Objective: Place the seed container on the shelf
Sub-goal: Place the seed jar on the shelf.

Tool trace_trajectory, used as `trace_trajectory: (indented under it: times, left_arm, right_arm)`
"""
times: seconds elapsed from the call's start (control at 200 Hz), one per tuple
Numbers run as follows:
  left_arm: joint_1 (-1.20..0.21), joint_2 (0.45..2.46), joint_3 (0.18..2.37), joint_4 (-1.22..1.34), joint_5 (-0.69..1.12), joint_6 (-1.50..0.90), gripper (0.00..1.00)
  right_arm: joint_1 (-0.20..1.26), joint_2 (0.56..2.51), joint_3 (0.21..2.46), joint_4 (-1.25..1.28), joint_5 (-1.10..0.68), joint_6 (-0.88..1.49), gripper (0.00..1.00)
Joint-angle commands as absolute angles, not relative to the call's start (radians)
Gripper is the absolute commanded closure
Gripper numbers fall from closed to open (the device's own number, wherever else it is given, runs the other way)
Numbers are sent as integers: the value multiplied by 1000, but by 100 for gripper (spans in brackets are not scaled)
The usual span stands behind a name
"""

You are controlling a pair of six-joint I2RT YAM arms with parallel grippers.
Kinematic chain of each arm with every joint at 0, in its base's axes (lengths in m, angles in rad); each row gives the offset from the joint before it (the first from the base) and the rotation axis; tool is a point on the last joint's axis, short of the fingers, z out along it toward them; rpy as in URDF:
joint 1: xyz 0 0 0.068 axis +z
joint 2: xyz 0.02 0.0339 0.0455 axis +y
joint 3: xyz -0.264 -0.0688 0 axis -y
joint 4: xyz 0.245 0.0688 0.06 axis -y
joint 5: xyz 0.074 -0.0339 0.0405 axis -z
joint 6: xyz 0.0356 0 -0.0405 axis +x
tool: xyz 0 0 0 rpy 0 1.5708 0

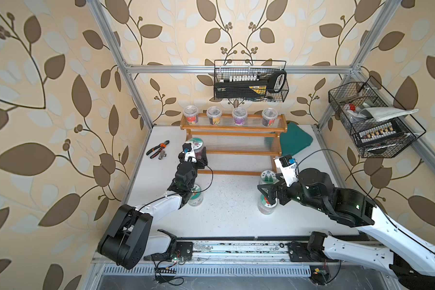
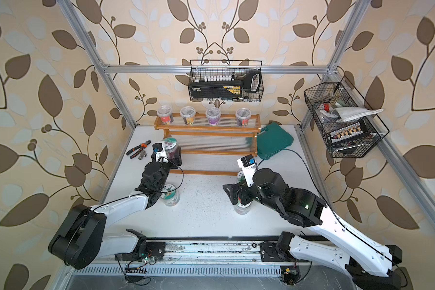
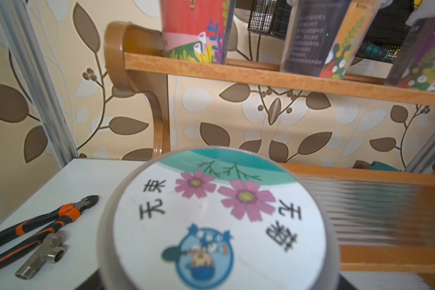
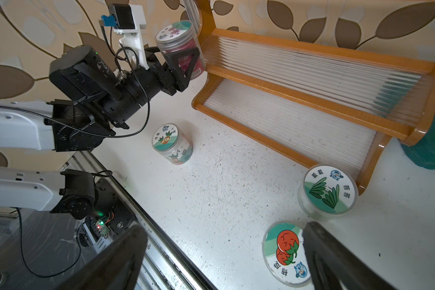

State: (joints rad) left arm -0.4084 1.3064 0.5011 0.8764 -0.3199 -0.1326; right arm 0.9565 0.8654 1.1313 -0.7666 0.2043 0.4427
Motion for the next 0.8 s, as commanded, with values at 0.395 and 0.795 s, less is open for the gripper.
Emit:
trace_trajectory:
  times: [0.395, 0.795]
  left_arm:
    - [-365, 1416, 631, 992, -275, -143, 51]
    - [-352, 1543, 697, 997, -281, -138, 48]
  right_arm:
    - [946, 884, 1097, -718, 163, 421, 1]
    - [936, 878, 1085, -717, 162, 413, 1]
